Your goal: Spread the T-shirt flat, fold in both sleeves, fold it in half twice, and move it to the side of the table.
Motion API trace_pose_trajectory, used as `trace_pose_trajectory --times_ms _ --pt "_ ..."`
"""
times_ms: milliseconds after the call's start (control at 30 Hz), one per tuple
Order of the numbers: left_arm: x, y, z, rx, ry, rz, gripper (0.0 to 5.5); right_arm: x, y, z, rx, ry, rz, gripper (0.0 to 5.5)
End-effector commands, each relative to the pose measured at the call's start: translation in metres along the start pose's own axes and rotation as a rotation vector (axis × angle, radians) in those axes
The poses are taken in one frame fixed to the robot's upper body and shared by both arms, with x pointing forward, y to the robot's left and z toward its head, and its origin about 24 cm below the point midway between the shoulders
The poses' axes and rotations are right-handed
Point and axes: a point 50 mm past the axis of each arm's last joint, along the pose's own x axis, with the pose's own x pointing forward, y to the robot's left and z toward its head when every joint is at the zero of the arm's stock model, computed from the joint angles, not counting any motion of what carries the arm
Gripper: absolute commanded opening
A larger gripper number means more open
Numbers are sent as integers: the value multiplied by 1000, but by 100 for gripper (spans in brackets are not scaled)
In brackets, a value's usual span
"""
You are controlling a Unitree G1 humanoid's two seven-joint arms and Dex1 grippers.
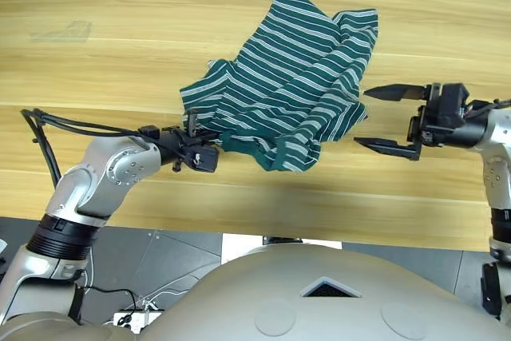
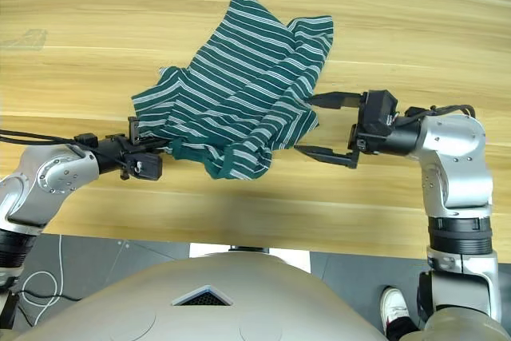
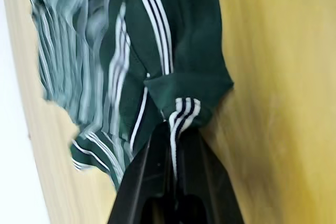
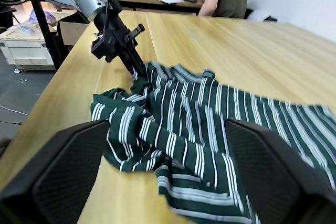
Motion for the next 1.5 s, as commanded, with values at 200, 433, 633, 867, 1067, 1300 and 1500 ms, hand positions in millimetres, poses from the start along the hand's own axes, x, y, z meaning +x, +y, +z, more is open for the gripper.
trace_pose_trajectory --times_ms 200,433,633,867,1067,1300,1500 --pt "9 -19 -7 -1 25 -19 0 58 33 -35 -34 77 74 406" --pt "10 -24 -7 3 29 -20 0 79 15 -62 -211 201 -14 406" --pt "9 -27 -7 -7 33 -15 0 41 -5 -63 -112 197 -57 406" --pt "8 -25 -9 -10 41 -1 0 11 9 -64 187 162 60 406" --pt "9 -25 -9 -9 40 -2 0 23 3 -72 112 203 -4 406" --pt "9 -25 -9 -7 37 1 0 38 -19 -65 -10 151 -137 406" --pt "12 -26 -8 -8 37 4 0 37 -12 -70 4 161 -100 357"
